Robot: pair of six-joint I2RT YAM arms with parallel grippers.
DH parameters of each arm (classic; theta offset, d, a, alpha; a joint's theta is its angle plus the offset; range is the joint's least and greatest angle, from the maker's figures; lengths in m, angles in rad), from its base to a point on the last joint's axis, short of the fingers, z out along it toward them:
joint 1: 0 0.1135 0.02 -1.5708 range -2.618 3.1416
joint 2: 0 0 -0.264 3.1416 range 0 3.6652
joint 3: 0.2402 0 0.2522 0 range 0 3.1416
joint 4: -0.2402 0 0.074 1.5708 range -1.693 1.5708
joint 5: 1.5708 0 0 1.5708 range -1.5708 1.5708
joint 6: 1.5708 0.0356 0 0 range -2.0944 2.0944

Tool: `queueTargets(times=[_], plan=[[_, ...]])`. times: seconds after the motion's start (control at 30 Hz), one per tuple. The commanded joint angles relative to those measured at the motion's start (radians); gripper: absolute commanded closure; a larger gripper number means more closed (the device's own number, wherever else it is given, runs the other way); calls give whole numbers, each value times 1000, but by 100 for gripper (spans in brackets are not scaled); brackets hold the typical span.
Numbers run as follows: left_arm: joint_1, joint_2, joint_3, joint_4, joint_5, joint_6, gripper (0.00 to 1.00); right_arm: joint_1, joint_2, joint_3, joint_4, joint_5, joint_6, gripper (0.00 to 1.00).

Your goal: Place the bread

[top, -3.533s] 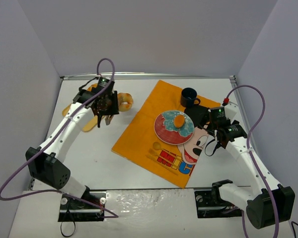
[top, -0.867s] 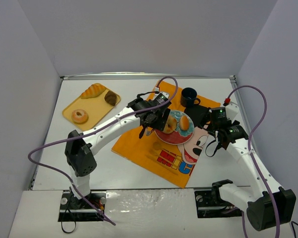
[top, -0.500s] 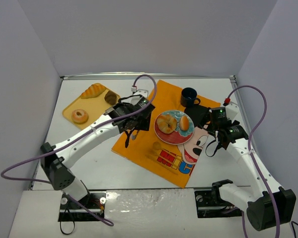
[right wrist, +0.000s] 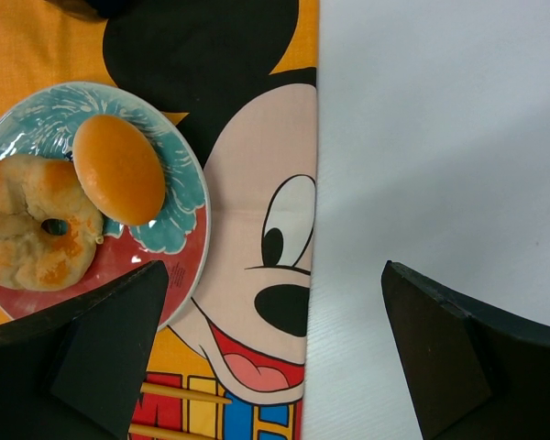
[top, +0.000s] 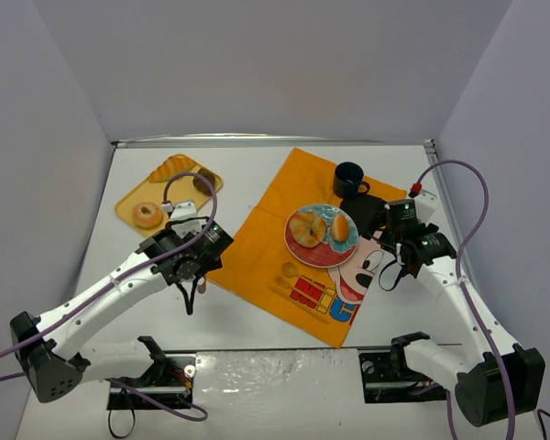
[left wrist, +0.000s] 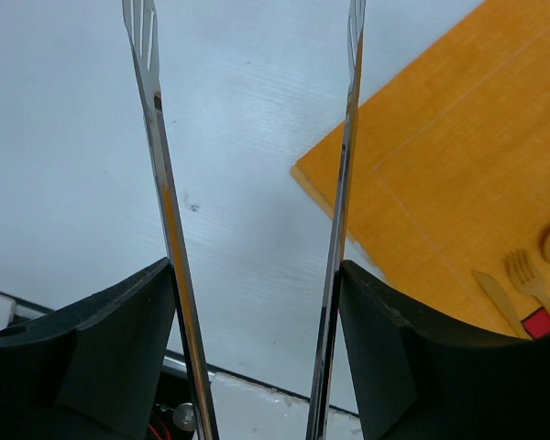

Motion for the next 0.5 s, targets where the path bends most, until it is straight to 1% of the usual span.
queueTargets(times=[0.0,0.17,0.3,0.47], plan=[[7,-81,-43,-86,-61,-181,36,-4,9,-6,48,-10,-15,0],[8,-191,-150,-140,-56,-327,36,-1,9,-10,57,-23,-20,0],[10,-244,-213,-161,-45,-398,35,-2,13,-10,62,-31,-20,0],[21,-281,-273,-130,-22,-444,34,-1,14,-13,65,-35,-20,0]])
